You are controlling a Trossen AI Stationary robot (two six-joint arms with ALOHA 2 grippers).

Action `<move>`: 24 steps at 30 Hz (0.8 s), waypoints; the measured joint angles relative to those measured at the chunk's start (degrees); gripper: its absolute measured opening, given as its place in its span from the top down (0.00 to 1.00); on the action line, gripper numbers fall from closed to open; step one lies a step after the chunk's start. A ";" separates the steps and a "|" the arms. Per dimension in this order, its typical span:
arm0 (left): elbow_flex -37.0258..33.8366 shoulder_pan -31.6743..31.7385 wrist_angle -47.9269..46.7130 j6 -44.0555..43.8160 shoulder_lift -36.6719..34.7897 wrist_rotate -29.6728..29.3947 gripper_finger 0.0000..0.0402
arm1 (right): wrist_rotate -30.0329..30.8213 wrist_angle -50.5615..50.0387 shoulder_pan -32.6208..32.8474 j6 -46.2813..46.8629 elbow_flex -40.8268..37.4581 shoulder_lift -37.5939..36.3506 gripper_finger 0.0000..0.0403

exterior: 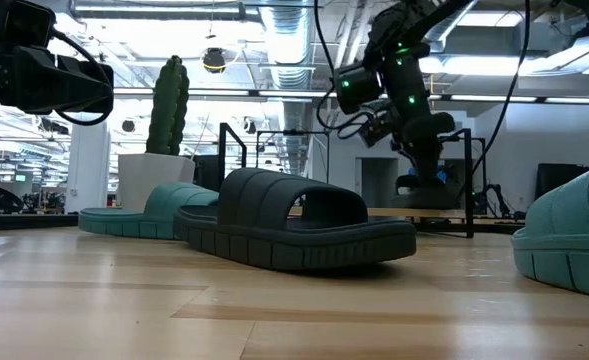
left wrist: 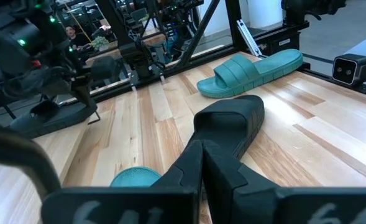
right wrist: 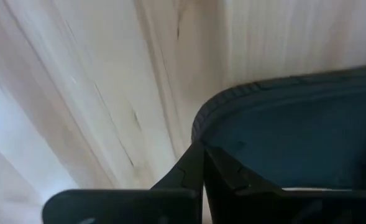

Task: Pick and place slides into the shelf
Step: Put the right black slide on the shelf

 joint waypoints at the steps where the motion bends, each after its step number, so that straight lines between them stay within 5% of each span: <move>1: -0.02 0.00 0.00 0.12 0.00 0.02 1.00 | 0.23 -0.03 -0.19 0.28 -0.71 0.00 1.00; 10: 0.00 0.00 0.00 0.09 0.00 0.02 1.00 | 4.40 -1.22 -0.03 1.28 -3.33 -0.02 1.00; 24: -0.01 0.00 0.00 -0.06 -0.01 0.02 1.00 | 6.20 -0.80 3.05 0.77 3.90 0.00 1.00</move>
